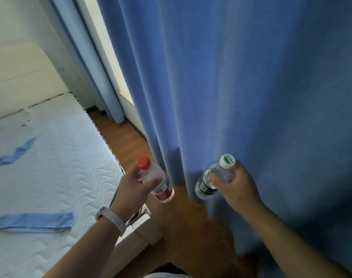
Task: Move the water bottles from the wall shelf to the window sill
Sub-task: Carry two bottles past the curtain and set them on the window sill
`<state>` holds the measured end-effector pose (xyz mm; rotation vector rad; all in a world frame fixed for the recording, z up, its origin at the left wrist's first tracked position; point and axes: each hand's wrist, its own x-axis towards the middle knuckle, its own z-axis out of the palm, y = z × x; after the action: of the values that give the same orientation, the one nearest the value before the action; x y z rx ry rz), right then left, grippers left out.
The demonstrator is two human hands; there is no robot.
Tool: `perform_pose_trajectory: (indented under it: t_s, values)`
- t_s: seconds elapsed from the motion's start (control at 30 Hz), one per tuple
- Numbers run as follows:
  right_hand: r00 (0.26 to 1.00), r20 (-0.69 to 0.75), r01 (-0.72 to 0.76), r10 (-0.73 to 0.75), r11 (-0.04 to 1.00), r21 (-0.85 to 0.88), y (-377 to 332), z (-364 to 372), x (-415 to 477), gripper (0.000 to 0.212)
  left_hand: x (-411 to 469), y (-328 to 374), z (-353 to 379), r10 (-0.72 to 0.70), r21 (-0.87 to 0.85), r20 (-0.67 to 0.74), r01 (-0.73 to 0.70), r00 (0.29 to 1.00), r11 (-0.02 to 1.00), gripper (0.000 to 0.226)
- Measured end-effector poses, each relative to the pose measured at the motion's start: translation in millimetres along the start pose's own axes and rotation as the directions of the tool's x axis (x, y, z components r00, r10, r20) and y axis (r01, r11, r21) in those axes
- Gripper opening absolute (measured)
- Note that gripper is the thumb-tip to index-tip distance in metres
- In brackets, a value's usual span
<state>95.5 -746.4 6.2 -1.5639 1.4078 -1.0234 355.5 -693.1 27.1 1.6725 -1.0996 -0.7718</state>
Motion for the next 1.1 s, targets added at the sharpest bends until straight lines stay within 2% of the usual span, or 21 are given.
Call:
perform_pose_trajectory:
  t_s: [0.23, 0.43, 0.5, 0.6, 0.93, 1.1]
  values:
    - [0.988, 0.149, 0.032, -0.033, 0.999, 0.009, -9, 41, 64, 0.035, 39, -12, -18, -0.042, 0.017, -0.124, 0.045, 0.991, 0.999, 0.041]
    - [0.959, 0.28, 0.057, -0.049, 0.998, -0.02, -26, 109, 134, 0.043, 100, -40, -49, -0.107, -0.045, -0.222, 0.1, 0.969, 0.994, 0.042]
    - [0.951, 0.303, 0.082, -0.064, 0.996, -0.046, -36, 137, 162, 0.039, 127, -52, -64, -0.121, -0.07, -0.249, 0.107, 0.961, 0.992, 0.043]
    - [0.931, 0.355, 0.118, -0.081, 0.989, -0.085, -56, 183, 205, 0.033, 170, -67, -93, -0.106, -0.01, -0.281, 0.108, 0.954, 0.994, 0.044]
    - [0.862, 0.478, 0.269, -0.171, 0.952, -0.145, -121, 316, 308, 0.044, 281, -100, -183, -0.057, 0.116, -0.358, 0.105, 0.932, 0.988, 0.043]
    - [0.823, 0.525, 0.338, -0.217, 0.93, -0.146, -148, 365, 339, 0.046, 310, -106, -208, -0.08, 0.102, -0.404, 0.131, 0.911, 0.986, 0.044]
